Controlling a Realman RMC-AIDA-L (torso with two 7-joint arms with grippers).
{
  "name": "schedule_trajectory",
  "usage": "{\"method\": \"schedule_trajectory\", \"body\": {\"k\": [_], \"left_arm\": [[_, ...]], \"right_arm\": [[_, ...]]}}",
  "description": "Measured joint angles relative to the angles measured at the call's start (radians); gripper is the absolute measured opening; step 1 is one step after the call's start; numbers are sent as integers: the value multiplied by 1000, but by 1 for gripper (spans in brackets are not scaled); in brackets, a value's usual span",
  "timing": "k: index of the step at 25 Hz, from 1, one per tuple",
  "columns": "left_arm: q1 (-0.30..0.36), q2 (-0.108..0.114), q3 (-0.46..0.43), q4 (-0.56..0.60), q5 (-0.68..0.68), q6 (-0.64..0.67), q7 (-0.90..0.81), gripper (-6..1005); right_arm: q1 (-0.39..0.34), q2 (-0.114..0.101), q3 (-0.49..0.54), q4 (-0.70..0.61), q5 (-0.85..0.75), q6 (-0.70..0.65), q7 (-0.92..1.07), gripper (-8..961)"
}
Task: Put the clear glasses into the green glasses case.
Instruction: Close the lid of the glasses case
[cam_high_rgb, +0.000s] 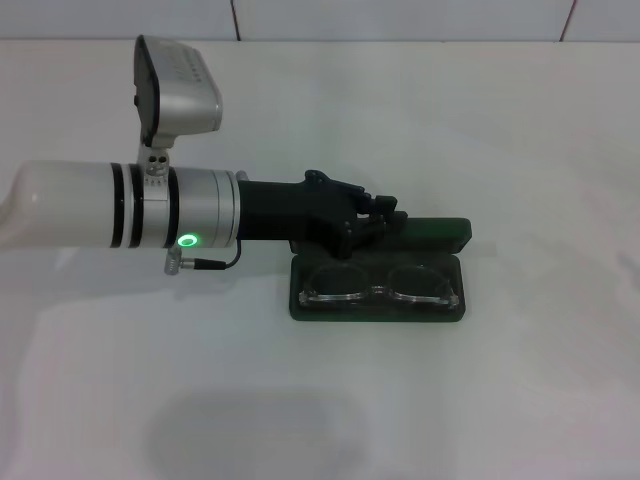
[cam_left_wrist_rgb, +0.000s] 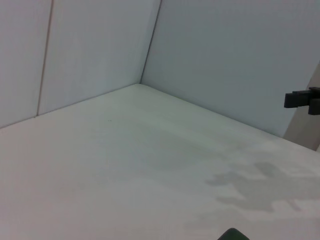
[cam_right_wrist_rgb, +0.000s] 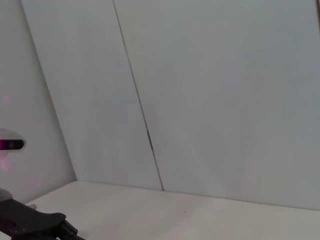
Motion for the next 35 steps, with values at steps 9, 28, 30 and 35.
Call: {"method": "schedule_trajectory", "body": {"k": [9,28,30,35], "left_arm": [[-2,0,13,-24,0,0,1,214],[15,-4,56,-49,-5,43,14,213],[16,-4,68,-48,-19,61,15,213],[16,-1,90,-37,-57,96,18,213]], "right_arm": [[0,0,0,2,0,0,-1,471],[9,0,-1,13,-1,4,-3,479],[10,0,-1,14,-7,6,-3,480],[11,0,-2,14,-15,7,-3,483]]}}
